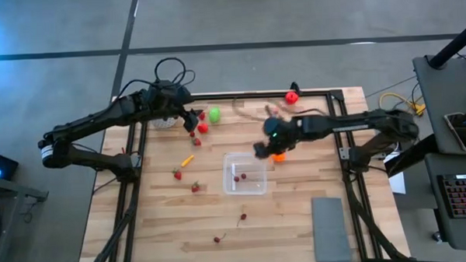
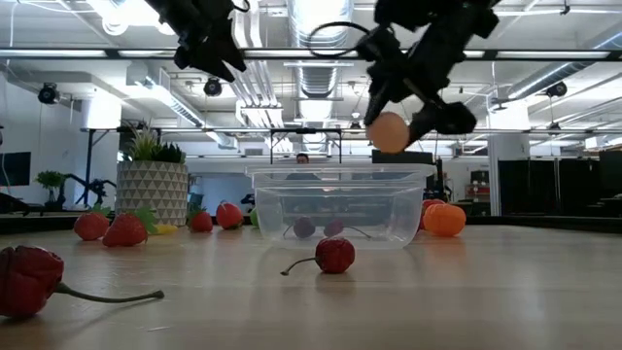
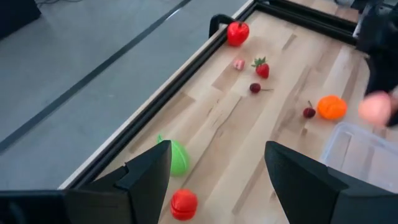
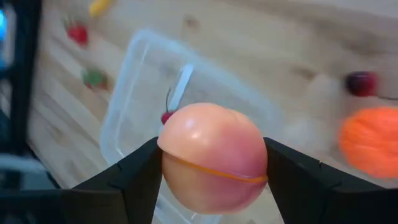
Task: Pick and placing Produce into tupperware
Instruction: Put the pink peach into the transparent container
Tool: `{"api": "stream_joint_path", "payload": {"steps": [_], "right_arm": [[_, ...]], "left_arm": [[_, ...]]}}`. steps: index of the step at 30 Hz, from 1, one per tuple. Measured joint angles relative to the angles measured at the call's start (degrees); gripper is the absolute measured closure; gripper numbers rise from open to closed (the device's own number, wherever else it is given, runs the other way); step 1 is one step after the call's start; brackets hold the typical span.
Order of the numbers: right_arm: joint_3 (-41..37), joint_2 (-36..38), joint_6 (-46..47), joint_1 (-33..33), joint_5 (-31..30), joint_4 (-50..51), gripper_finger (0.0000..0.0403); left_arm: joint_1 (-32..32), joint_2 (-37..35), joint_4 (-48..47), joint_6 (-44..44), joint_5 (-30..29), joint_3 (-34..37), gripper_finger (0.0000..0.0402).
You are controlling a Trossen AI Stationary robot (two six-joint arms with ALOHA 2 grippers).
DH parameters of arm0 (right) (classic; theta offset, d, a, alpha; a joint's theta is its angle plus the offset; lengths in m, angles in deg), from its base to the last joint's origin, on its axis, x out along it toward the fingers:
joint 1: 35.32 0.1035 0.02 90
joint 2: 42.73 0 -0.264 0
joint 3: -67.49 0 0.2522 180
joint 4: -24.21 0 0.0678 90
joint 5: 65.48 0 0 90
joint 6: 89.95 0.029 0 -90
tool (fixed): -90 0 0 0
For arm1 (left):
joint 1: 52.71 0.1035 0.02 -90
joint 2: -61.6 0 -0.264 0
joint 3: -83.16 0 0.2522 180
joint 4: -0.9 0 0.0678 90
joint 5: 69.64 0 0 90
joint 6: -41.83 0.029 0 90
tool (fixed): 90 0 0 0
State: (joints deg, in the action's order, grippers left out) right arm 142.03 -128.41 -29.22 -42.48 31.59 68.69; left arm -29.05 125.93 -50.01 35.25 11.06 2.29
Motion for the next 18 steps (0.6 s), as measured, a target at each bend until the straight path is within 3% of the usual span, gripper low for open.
{"api": "stream_joint_path", "payload": {"steps": [10,18], "right_arm": [[10.9,-13.6,-14.4,2.9,4.7,0.5,0.0154],[19.1,-16.6,-24.8,4.3,-3.8,11.0,0.013]], "left_arm": [[0.0,-1.0,-5.2,-0.5,0.1,0.0,0.0157],[0.0,-1.9,-11.7,-2.4,0.1,0.9,0.0157]]}}
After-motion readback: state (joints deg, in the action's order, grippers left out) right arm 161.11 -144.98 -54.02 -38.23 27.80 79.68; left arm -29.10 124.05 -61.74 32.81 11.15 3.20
